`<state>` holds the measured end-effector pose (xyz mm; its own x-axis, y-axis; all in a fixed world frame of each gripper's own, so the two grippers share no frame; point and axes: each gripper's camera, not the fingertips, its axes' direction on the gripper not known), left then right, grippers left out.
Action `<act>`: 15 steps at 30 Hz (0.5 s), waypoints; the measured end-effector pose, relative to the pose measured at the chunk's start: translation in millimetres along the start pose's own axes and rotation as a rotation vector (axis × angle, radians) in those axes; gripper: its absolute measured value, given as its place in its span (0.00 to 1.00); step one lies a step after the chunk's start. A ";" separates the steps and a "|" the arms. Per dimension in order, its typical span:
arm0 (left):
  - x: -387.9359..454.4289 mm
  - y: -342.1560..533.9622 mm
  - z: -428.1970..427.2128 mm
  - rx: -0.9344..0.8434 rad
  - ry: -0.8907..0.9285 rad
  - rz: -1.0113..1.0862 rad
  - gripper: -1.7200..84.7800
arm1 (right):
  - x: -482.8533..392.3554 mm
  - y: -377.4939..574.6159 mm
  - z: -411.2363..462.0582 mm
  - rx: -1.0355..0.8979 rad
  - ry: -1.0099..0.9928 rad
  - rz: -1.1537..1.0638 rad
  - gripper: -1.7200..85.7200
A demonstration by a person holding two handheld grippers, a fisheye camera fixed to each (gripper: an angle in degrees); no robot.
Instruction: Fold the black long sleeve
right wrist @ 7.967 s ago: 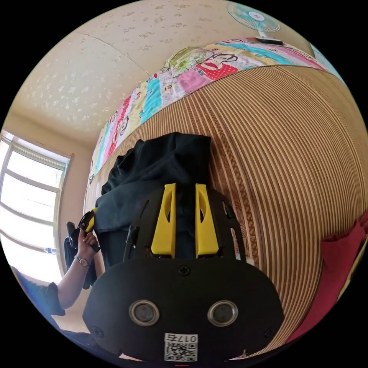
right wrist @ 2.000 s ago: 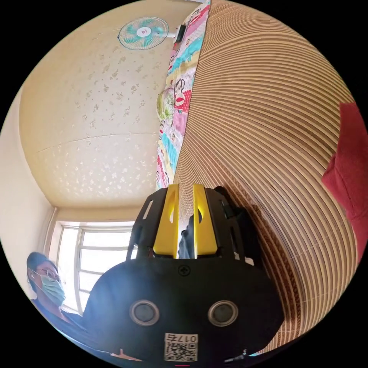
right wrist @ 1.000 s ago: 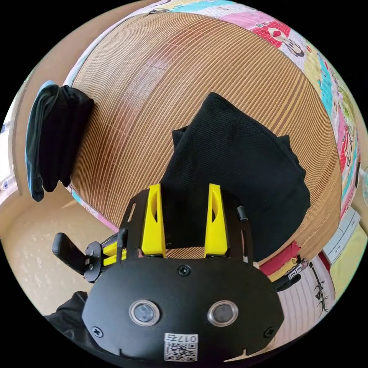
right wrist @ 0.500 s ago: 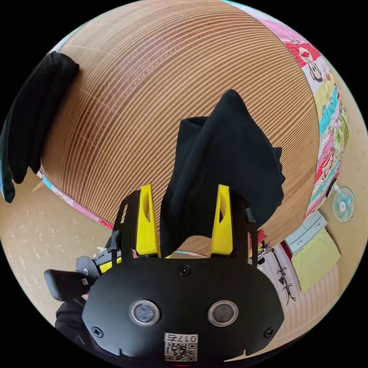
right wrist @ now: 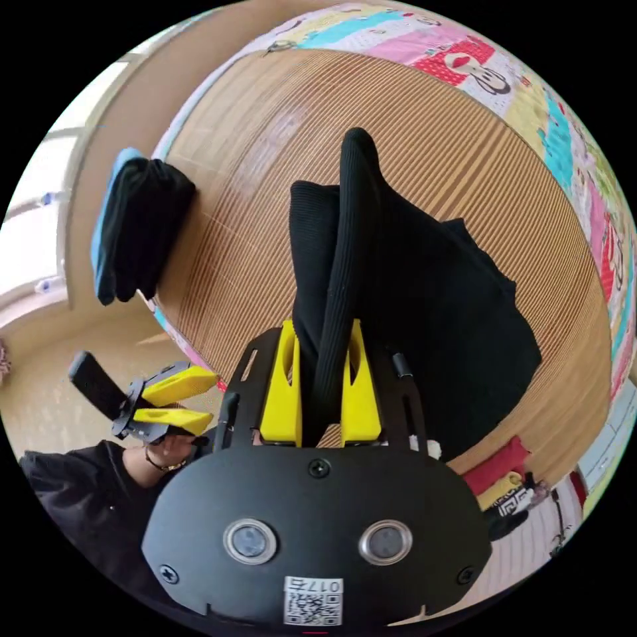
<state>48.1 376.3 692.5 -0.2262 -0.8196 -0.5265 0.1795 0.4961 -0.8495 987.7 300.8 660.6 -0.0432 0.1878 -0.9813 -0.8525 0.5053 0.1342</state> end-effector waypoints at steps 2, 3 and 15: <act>-3.1 -2.2 9.5 -0.024 0.009 0.002 0.13 | 57.1 48.9 -31.0 0.144 -0.193 0.021 0.13; -4.8 -3.8 19.5 -0.052 0.013 0.006 0.13 | 95.2 83.6 -45.2 0.237 -0.302 0.016 0.12; 7.9 -9.3 161.1 -0.326 0.035 0.064 0.15 | 388.1 329.5 18.3 0.515 -0.590 0.162 0.12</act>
<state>198.8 319.0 701.9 -0.2579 -0.7762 -0.5754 -0.1198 0.6166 -0.7781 699.6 555.5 326.5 0.2590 0.6342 -0.7285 -0.5055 0.7317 0.4572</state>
